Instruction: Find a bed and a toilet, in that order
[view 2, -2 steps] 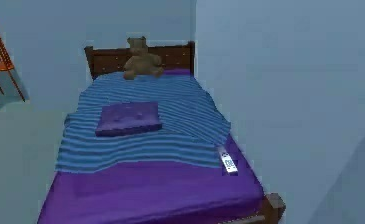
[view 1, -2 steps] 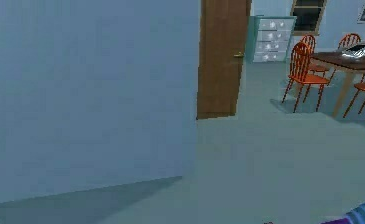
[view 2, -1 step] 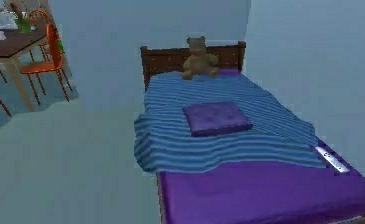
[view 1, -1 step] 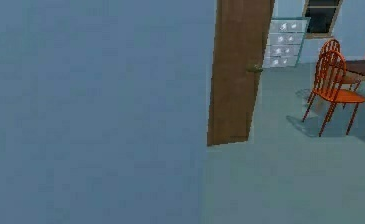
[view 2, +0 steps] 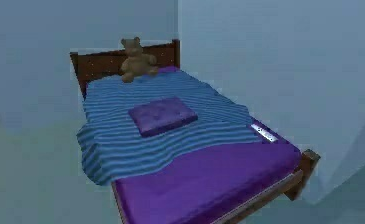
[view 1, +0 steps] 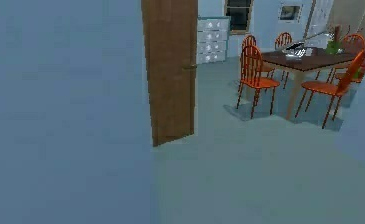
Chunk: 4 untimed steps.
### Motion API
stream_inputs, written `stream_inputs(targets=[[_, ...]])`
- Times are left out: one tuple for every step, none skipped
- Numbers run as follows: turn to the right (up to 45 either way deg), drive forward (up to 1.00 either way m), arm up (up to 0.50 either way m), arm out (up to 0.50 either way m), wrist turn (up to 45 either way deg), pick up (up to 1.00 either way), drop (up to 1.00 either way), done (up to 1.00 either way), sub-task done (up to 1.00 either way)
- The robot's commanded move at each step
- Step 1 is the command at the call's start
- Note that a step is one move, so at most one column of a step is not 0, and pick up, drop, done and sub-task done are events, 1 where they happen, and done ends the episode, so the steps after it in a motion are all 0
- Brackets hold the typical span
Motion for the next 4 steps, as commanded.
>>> stream_inputs(targets=[[0.0, 0.55, 0.0, 0.0, 0.0, 0.0, 0.0, 0.0, 0.0], [45.0, 0.0, 0.0, 0.0, 0.0, 0.0, 0.0, 0.0, 0.0], [15.0, 0.0, 0.0, 0.0, 0.0, 0.0, 0.0, 0.0, 0.0], [0.0, 0.3, 0.0, 0.0, 0.0, 0.0, 0.0, 0.0, 0.0]])
